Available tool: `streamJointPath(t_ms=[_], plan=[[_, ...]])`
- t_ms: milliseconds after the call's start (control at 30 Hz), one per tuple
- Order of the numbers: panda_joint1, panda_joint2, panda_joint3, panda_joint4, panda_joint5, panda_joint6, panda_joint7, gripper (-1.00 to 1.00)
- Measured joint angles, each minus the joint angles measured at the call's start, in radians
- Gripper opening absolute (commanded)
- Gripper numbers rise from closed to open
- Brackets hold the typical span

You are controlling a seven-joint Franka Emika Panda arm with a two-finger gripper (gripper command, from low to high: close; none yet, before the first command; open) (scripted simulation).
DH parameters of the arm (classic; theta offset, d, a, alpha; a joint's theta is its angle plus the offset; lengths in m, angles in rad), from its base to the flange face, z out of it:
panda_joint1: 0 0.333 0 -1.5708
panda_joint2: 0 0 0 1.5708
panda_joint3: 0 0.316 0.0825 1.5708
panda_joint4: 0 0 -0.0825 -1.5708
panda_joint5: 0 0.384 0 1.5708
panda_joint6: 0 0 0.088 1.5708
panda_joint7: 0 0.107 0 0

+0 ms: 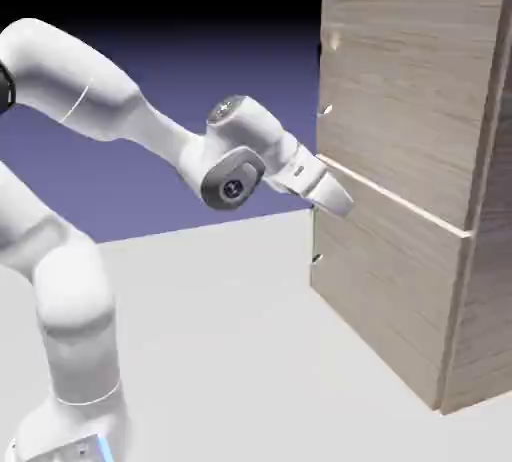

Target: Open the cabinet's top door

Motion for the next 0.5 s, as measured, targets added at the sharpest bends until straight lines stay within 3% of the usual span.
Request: streamJointPath(t_ms=[500], plan=[[-0.322,-0.155,0.407,0.236,0.634,0.048,0.652,0.0]])
